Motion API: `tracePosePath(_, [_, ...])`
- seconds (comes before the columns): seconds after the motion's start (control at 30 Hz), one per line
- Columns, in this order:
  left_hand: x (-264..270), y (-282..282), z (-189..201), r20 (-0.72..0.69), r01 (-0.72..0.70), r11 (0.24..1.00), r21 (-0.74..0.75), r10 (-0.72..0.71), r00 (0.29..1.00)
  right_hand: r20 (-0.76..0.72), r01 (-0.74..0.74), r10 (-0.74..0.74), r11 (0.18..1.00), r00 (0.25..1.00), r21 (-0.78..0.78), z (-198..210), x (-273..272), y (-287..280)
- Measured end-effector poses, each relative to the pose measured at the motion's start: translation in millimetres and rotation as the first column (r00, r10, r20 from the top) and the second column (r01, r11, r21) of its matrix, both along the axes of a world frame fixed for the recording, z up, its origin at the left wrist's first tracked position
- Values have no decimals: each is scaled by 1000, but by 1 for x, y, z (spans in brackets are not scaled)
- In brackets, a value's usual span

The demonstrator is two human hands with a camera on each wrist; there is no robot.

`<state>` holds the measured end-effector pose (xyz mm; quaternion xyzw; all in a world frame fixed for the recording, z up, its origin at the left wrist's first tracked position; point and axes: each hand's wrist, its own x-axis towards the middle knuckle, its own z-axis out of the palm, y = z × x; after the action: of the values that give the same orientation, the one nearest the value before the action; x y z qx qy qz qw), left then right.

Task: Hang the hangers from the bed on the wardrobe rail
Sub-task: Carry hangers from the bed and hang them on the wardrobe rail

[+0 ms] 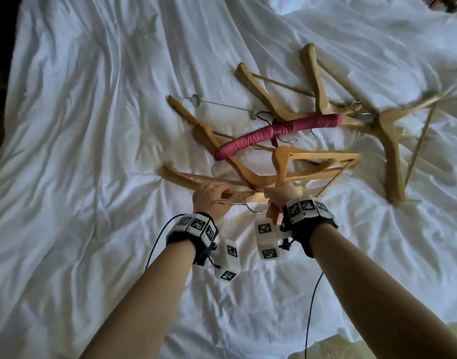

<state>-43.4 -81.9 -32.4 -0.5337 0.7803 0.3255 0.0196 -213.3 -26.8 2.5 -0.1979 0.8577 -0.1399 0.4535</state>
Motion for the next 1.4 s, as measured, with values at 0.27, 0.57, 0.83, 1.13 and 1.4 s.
tracePosePath(0.27, [-12, 1, 45, -154, -292, 942, 164, 317, 936, 93, 217, -204, 964, 975, -155, 25, 17, 26])
tracePosePath(0.57, [42, -9, 93, -235, -412, 891, 191, 449, 862, 313, 420, -313, 824, 897, -380, 75, 79, 36])
tracePosePath(0.83, [104, -3, 153, -348, -447, 876, 179, 482, 804, 501, 461, -215, 771, 838, -440, 122, 163, 48])
tracePosePath(1.13, [182, -14, 221, -567, -580, 781, 233, 593, 571, 514, 287, 9, 821, 858, -493, 155, 246, 43])
tracePosePath(1.4, [215, 27, 265, -661, -718, 651, 245, 654, 367, 626, 264, 172, 798, 761, -541, 183, 279, 36])
